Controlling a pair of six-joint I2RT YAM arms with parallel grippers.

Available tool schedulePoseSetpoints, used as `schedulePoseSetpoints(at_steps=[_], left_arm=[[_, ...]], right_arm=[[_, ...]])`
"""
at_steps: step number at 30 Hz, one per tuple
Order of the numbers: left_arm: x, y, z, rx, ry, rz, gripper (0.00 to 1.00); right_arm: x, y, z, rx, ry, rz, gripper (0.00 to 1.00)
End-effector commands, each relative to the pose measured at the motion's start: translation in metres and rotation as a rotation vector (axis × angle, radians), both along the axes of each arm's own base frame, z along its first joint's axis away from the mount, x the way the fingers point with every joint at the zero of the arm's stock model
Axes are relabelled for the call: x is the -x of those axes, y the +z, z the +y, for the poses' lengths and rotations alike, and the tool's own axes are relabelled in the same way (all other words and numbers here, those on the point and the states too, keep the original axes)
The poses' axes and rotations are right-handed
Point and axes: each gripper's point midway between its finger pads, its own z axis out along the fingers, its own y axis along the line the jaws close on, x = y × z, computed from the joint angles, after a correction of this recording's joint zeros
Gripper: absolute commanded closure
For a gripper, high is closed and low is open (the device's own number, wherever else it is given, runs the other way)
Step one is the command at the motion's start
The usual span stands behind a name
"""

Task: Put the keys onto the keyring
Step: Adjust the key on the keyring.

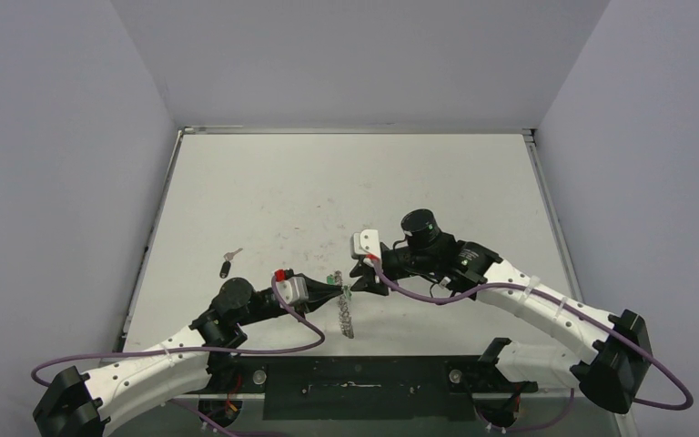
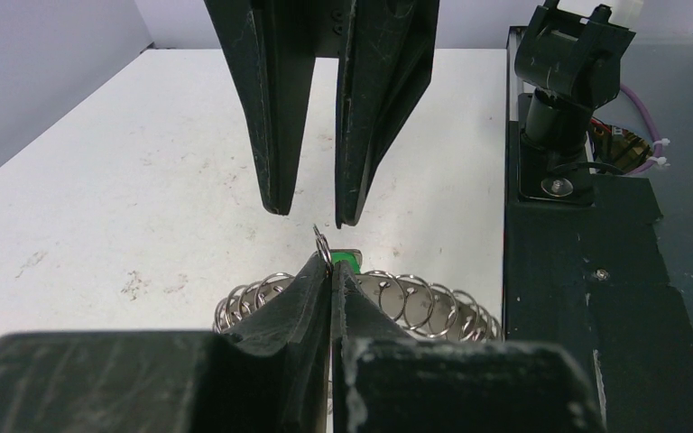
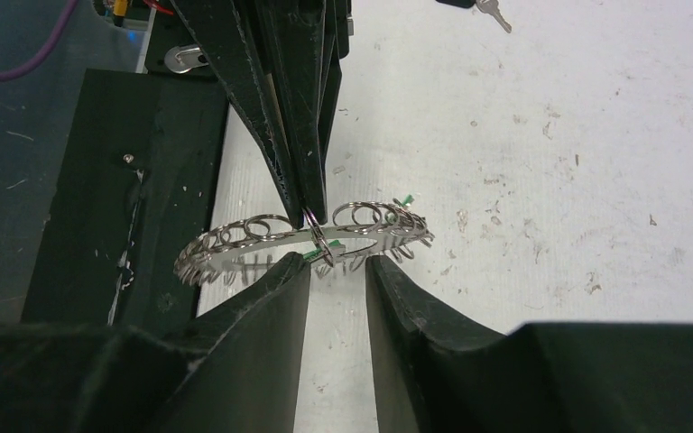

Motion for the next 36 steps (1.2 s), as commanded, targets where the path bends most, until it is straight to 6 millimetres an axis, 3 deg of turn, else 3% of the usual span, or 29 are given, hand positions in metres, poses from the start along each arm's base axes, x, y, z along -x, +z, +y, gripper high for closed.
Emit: schedulePoseSetpoints(at_steps=[1,5,16,36], left_arm=[[0.003,0.037,-0.001,0.106,-0.014,-0.082,1.0],[0.003,0.036,-0.001,0.104,-0.016,-0.081,1.0],[0.003,0.037,0.0,0.107,-0.01,-0.088,1.0],[0.002,0.039,0.002,0.113,-0.001,-0.099,1.0]], right_arm=[[-0.001,0.009,0.01,-0.059,0.046,-0.029,0.71],[-0.001,0.007,0.011,-0.063,0.048,-0.022,0.72],[-0.002,-0.002,0.009,-0.034,0.042,-0.014,1.0],[-0.008,-0.023,0.003,0.025,-0.009,0.006,1.0]])
